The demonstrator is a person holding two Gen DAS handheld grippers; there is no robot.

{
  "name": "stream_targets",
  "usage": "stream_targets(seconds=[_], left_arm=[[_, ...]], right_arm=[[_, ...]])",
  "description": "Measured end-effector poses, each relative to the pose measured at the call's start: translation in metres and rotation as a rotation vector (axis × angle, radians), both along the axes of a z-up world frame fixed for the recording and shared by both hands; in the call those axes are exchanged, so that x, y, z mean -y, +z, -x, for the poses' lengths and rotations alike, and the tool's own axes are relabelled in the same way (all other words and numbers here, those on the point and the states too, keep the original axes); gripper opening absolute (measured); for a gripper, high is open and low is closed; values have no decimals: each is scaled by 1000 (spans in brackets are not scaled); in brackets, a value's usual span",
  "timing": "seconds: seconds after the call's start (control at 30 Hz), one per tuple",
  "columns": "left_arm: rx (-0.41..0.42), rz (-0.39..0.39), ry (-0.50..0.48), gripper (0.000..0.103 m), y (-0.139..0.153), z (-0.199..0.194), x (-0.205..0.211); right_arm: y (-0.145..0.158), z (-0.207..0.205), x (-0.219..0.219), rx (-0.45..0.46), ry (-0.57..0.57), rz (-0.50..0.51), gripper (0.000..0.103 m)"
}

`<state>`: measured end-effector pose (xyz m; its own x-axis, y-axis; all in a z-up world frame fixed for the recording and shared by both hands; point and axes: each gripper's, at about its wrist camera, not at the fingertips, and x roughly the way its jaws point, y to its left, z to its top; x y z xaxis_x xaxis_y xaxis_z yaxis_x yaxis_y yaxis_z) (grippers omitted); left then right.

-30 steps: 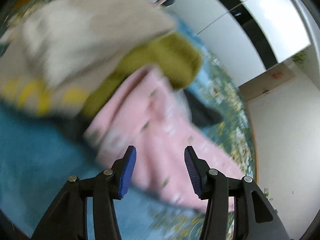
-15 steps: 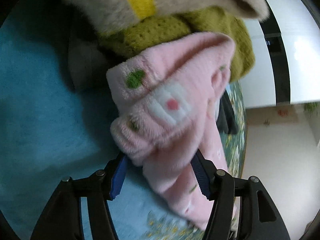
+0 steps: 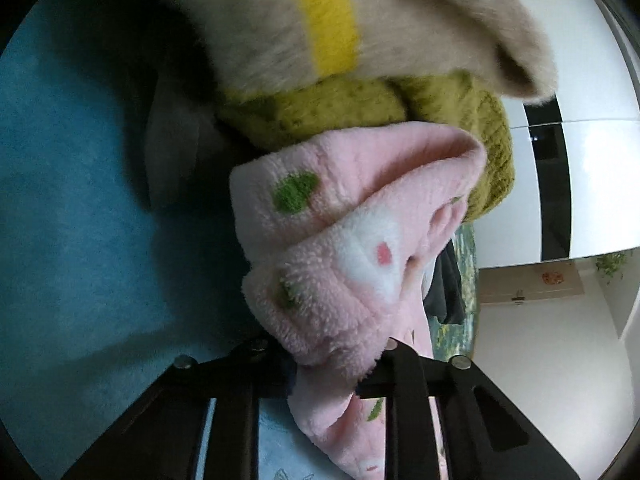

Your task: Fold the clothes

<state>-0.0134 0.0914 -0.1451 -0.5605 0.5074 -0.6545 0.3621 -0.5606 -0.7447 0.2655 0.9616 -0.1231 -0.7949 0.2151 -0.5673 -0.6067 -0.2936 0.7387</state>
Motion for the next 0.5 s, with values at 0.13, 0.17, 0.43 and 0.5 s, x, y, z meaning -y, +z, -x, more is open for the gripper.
stream_targets(seconds=[0.13,0.17,0.43,0.5], left_arm=[[-122,97,-56,15,57,-7,-6],[-168,96,-72,15,75,-9,-3],[-375,229,-178,15,148,-74,72],[-271,261,-175,16,113,-79,87]], right_arm=[[56,7,9,-50,40,-111,12],[73,6,13,-82,61,-142,12],[100,-65,61,-155,154,-223,12],[63,-73,61,-68,149,-138,12]])
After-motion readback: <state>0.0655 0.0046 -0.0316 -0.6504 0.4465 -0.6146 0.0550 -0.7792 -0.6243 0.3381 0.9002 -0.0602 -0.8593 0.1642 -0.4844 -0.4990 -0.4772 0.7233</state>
